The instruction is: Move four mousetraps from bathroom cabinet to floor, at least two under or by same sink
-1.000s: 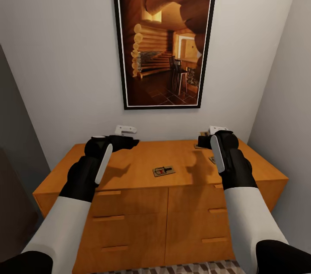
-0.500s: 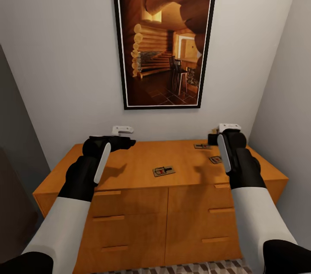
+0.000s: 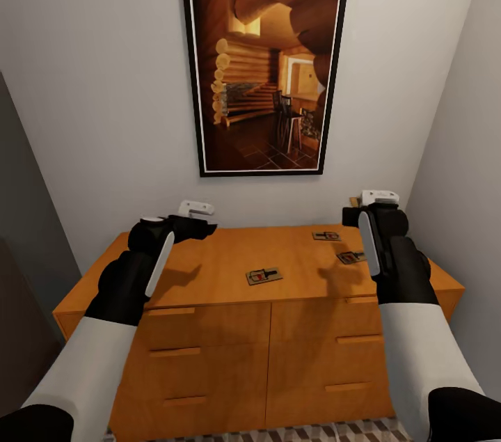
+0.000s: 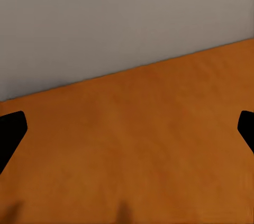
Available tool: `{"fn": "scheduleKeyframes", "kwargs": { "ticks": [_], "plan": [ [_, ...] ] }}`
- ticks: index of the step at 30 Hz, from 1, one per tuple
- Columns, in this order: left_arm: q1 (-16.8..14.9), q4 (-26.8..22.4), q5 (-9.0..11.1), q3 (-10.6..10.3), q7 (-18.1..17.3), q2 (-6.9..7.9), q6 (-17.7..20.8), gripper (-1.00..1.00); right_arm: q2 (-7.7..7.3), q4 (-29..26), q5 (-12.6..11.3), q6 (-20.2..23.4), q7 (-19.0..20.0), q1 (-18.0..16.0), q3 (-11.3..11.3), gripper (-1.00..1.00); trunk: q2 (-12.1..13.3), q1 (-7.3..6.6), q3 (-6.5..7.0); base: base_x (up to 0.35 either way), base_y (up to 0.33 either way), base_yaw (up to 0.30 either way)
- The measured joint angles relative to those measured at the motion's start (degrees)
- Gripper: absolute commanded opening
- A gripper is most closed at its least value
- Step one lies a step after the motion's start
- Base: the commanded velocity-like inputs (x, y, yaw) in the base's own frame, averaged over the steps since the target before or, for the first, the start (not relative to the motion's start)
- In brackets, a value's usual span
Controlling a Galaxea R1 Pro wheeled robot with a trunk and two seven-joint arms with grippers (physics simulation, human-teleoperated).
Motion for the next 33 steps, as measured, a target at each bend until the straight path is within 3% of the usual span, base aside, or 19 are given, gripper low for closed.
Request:
{"fn": "scheduleKeyframes", "kwargs": {
  "ticks": [13,18,19,21,22,28,33],
  "plan": [
    [-0.1,1.6,-3.9,-4.1,-4.0,4.10,-4.1,1.00,-0.18,-0.6,-0.2,0.0,0.0,0.0,0.0,-1.00,0.0,0.00,0.00,0.000,0.000,0.000],
    [-0.1,1.8,-5.4,-5.3,-5.6,4.11,-5.7,1.00,-0.17,-0.6,-0.3,0.0,0.1,0.0,0.0,-1.00,0.0,0.00,0.00,0.000,0.000,0.000],
    [-0.1,1.8,-19.9,-5.3,-20.0,4.12,-11.4,1.00,-0.17,-0.6,-0.3,0.0,0.1,0.0,0.1,-1.00,0.0,0.00,0.00,0.000,0.000,0.000],
    [-0.1,1.8,-21.0,-5.4,-55.7,4.10,-12.9,1.00,-0.13,-0.6,-0.3,0.0,0.1,0.0,0.0,-1.00,0.0,0.00,0.00,0.000,0.000,0.000],
    [-0.1,1.8,-21.2,-5.4,-58.7,4.09,-13.6,1.00,-0.14,-0.6,-0.3,0.0,0.1,0.0,0.0,-1.00,0.0,0.00,0.00,0.000,0.000,0.000],
    [-0.1,2.0,-20.9,-5.3,-63.7,4.05,-16.6,1.00,-0.12,-0.6,-0.4,0.0,0.3,0.0,0.0,-1.00,0.0,0.00,0.00,0.000,0.000,0.000],
    [-0.1,2.3,-20.9,-5.3,-65.4,3.74,-17.2,1.00,-0.14,-0.6,-0.4,0.0,0.3,0.0,0.0,-1.00,0.0,0.00,0.00,0.000,0.000,0.000]
  ]
}}
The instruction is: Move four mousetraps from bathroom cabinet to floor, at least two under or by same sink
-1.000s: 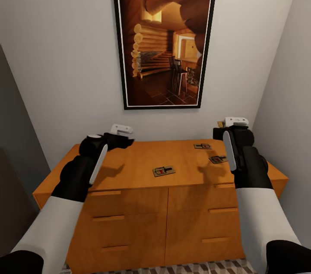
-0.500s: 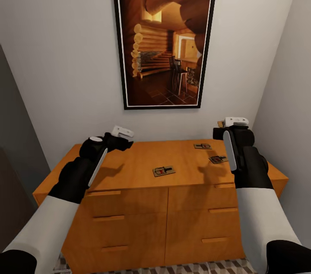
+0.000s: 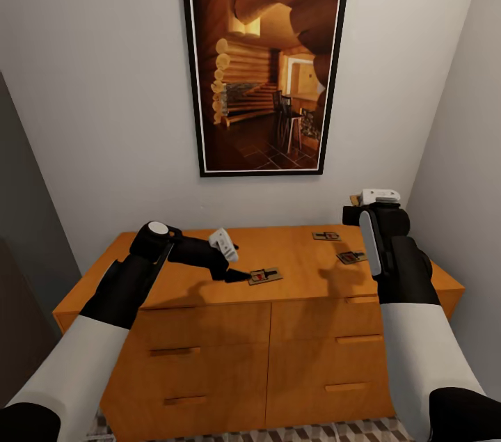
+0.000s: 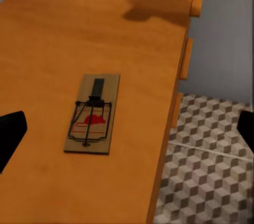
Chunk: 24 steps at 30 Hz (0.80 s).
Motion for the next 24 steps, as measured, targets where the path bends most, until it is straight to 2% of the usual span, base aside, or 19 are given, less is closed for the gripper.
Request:
{"fn": "scheduleKeyframes", "kwargs": {
  "ticks": [11,24],
  "plan": [
    [0.0,0.9,0.1,0.1,-0.5,-0.38,0.0,1.00,0.00,0.1,0.0,0.0,0.0,0.0,0.0,-1.00,0.0,0.00,0.00,0.000,0.000,0.000],
    [0.0,0.8,0.0,1.1,0.6,-0.40,0.2,1.00,-0.02,0.1,0.1,0.0,0.0,0.0,0.0,-1.00,0.0,0.00,0.00,0.000,0.000,0.000]
  ]
}}
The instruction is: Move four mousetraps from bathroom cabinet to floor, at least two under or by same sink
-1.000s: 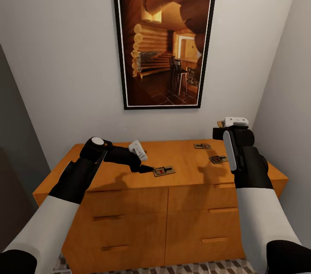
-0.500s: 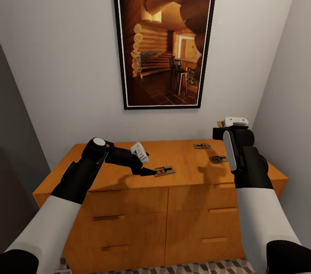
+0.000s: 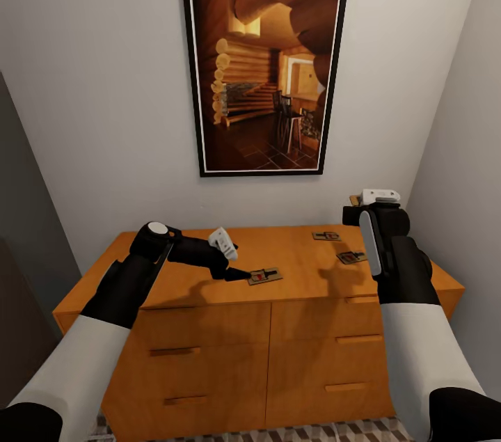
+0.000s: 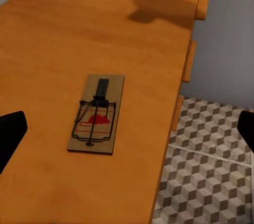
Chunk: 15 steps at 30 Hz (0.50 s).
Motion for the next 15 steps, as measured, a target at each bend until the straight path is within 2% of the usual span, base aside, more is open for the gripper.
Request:
{"fn": "scheduleKeyframes", "kwargs": {
  "ticks": [6,9,15],
  "plan": [
    [0.0,0.0,-0.1,0.4,0.4,-0.02,0.1,1.00,-0.02,0.0,0.0,0.0,0.0,0.0,0.0,-1.00,0.0,0.00,0.00,0.000,0.000,0.000],
    [0.0,0.1,-0.2,0.4,1.7,-0.07,0.2,1.00,-0.02,0.0,0.0,0.0,0.0,0.0,0.0,-1.00,0.0,0.00,0.00,0.000,0.000,0.000],
    [0.0,0.9,0.2,0.8,9.6,-1.00,0.7,1.00,-0.03,0.0,0.1,0.0,0.0,0.0,0.0,-1.00,0.0,0.00,0.00,0.000,0.000,-0.021]
  ]
}}
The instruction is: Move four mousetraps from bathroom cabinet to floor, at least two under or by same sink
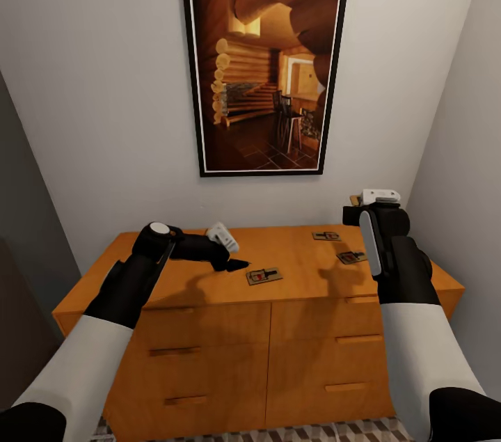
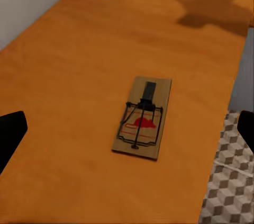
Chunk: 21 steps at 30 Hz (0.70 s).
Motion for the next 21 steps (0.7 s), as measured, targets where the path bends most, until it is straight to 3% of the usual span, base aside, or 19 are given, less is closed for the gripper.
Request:
{"fn": "scheduleKeyframes", "kwargs": {
  "ticks": [4,10,21],
  "plan": [
    [0.0,3.0,0.2,1.6,5.4,-1.98,0.7,1.00,0.00,0.0,0.2,0.0,-0.1,0.0,-0.1,-1.00,0.0,0.00,0.00,0.000,0.000,-0.142],
    [0.0,6.0,0.3,4.8,7.4,-5.09,1.4,1.00,0.00,0.0,0.2,0.0,-0.2,0.0,-0.1,-1.00,0.0,0.00,0.00,0.000,0.000,-0.114],
    [0.0,6.7,0.3,5.8,7.9,-6.26,1.6,1.00,0.00,0.0,0.2,0.0,-0.3,0.0,-0.1,-1.00,0.0,0.00,0.00,0.000,0.000,-0.014]
  ]
}}
